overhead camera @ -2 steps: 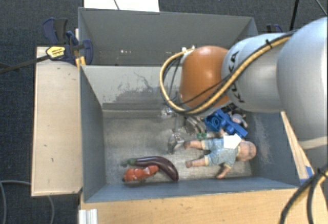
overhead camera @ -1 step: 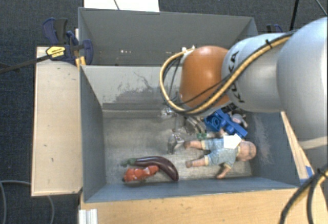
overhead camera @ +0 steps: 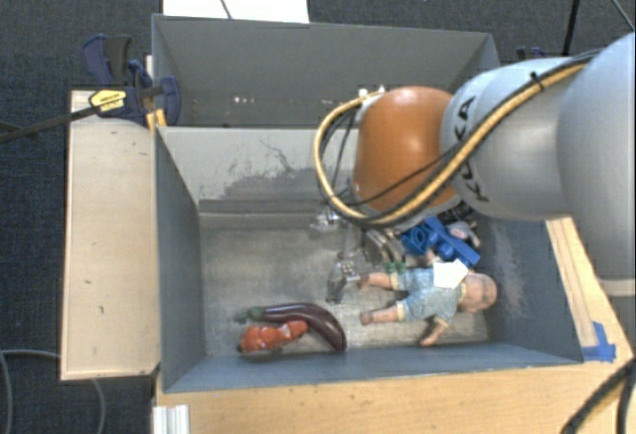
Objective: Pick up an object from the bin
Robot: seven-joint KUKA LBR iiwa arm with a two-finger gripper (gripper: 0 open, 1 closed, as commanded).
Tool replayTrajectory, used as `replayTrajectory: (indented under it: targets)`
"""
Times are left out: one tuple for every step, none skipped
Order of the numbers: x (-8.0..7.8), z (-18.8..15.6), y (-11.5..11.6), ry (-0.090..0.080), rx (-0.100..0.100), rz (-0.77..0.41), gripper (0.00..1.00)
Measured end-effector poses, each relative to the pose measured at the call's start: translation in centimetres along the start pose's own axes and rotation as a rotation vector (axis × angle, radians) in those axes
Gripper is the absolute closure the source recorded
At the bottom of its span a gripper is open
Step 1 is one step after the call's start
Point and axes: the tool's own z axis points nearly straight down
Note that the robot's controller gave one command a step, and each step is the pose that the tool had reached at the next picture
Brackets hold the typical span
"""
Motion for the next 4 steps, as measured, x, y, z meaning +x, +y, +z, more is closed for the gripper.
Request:
replayTrajectory:
  targets:
    - [2.5, 0.6, 1.3, -0.007, -0.001, 0.176, 0.00]
    - [1.9, 4.6, 5.7, -0.003, 0.001, -0.222, 1.00]
    - [1.9, 4.6, 5.7, -0.003, 0.001, -0.220, 1.00]
    - [3.9, -7.1, 6.2, -0.003, 0.000, -0.279, 1.00]
